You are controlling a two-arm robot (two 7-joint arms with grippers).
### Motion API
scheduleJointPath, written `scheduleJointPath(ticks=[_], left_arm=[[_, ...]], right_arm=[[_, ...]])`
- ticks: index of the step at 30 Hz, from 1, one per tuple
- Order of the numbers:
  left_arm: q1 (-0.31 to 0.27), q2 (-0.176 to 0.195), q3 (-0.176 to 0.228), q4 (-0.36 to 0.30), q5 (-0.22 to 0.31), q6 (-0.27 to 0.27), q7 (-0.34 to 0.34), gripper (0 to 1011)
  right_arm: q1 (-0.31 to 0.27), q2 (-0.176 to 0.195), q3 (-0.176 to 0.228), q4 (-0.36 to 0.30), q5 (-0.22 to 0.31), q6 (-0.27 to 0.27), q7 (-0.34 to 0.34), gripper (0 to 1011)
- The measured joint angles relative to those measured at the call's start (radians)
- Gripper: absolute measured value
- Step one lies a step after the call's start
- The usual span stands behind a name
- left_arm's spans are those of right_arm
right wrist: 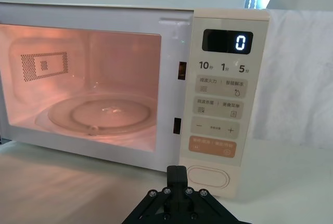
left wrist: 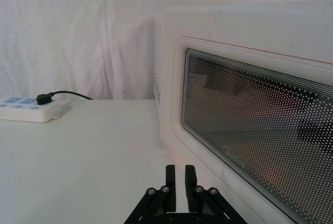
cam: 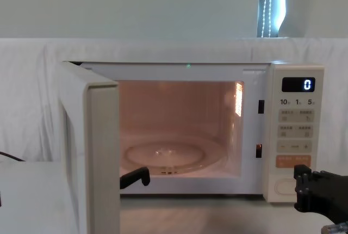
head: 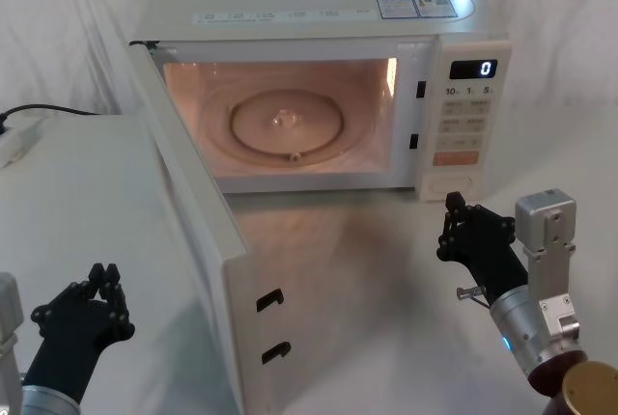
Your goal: Press the button to open the microwave door with one hand; close the microwave door with the other hand.
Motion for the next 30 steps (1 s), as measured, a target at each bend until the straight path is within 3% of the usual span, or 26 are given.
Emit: scheduleJointPath(ticks=[5, 13, 20, 30], left_arm=[[0.000, 0.000, 0.000, 0.000, 0.000, 0.000, 0.000, 0], [0.000, -0.001, -0.001, 0.000, 0.002, -0.002, -0.001, 0], [0.009, -0.007, -0.008, -0.010, 0.039, -0.066, -0.022, 0], [0.021, -0.020, -0.032, -0.085, 0.042, -0.096, -0.074, 0]], right_arm=[[0.000, 0.000, 0.000, 0.000, 0.000, 0.000, 0.000, 0], [0.000, 0.000, 0.000, 0.000, 0.000, 0.000, 0.000, 0], [0.000, 0.000, 0.000, 0.000, 0.000, 0.000, 0.000, 0], [0.000, 0.000, 0.000, 0.000, 0.000, 0.000, 0.000, 0]])
